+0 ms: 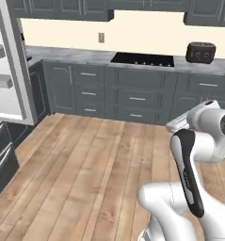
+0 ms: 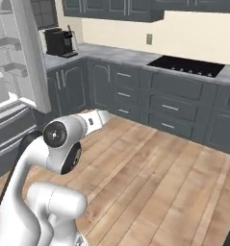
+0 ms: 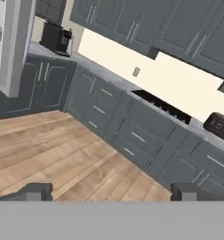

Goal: Take the cake and cupcake from the fridge and place them on the empty tray on the dining counter.

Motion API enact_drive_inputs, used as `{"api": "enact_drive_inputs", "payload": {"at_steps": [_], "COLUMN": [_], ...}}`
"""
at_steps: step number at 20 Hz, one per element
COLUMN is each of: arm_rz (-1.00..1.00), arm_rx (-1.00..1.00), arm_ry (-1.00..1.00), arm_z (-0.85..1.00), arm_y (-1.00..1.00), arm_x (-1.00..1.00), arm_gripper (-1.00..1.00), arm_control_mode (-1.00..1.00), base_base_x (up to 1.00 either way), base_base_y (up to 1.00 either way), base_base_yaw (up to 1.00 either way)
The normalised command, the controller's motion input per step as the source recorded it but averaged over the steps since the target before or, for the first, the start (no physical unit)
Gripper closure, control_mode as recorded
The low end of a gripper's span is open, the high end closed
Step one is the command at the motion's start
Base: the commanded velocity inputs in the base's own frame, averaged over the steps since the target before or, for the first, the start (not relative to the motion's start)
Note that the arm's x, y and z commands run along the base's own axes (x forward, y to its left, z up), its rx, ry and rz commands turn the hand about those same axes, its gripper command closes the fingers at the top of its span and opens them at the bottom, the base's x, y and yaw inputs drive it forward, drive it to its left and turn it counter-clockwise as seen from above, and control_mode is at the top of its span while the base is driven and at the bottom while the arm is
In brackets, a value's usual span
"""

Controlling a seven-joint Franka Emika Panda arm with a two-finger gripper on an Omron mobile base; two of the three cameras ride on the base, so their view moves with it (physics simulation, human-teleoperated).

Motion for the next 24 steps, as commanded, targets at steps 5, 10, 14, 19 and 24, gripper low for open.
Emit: {"api": "enact_drive_inputs", "payload": {"at_steps": [5, 10, 14, 19, 24], "arm_rz": [0.00, 0.00, 0.00, 0.00, 0.00], "arm_rx": [0.00, 0.00, 0.00, 0.00, 0.00], "arm_ry": [0.00, 0.00, 0.00, 0.00, 0.00], "arm_z": [0.00, 0.00, 0.00, 0.00, 0.00], "arm_y": [0.00, 0.00, 0.00, 0.00, 0.00], "arm_x": [0.00, 0.00, 0.00, 0.00, 0.00], "arm_gripper": [-1.00, -1.00, -1.00, -1.00, -1.00], "arm_control_mode": [1.00, 1.00, 1.00, 1.00, 1.00], "base_base_x": [0.33, 0.86, 0.87, 0.81, 0.35], "base_base_y": [0.22, 0.30, 0.13, 0.08, 0.00], "base_base_yaw": [0.66, 0.46, 0.30, 0.34, 0.36]}}
